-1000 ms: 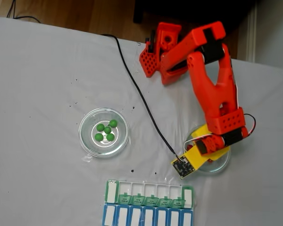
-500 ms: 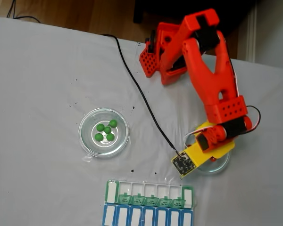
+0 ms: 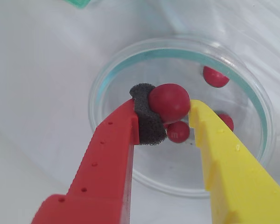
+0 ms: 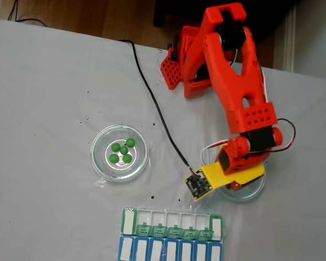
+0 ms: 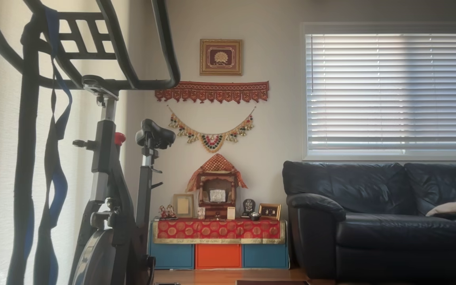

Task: Sort medicines into box.

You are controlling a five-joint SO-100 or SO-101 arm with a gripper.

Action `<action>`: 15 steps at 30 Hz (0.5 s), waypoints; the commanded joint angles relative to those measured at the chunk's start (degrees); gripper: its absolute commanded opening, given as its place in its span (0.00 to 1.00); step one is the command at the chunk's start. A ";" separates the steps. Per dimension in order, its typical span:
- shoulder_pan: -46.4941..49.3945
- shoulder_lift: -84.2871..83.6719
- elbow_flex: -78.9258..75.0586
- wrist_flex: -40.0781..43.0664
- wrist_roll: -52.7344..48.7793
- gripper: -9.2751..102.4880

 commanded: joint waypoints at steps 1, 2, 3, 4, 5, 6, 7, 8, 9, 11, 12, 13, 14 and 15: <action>2.46 3.43 -6.06 -0.88 -0.09 0.09; 3.34 2.90 -6.50 -1.32 -0.26 0.09; 3.78 2.72 -6.77 -1.41 -0.26 0.09; 4.39 2.55 -7.12 -1.67 -0.26 0.09; 4.92 2.46 -7.29 -2.11 -0.26 0.09; 5.54 2.29 -7.65 -2.55 -0.26 0.09; 5.98 2.02 -8.09 -2.81 -0.09 0.09; 6.50 1.49 -8.79 -2.99 0.09 0.09; 6.94 0.88 -9.67 -2.99 0.18 0.09; 7.56 -1.23 -11.69 -2.99 0.44 0.09; 7.73 -2.11 -12.48 -2.99 0.44 0.09; 7.82 -3.34 -13.45 -2.99 0.53 0.09; 8.00 -4.66 -14.50 -2.99 0.53 0.09; 8.09 -6.06 -15.56 -2.99 0.53 0.09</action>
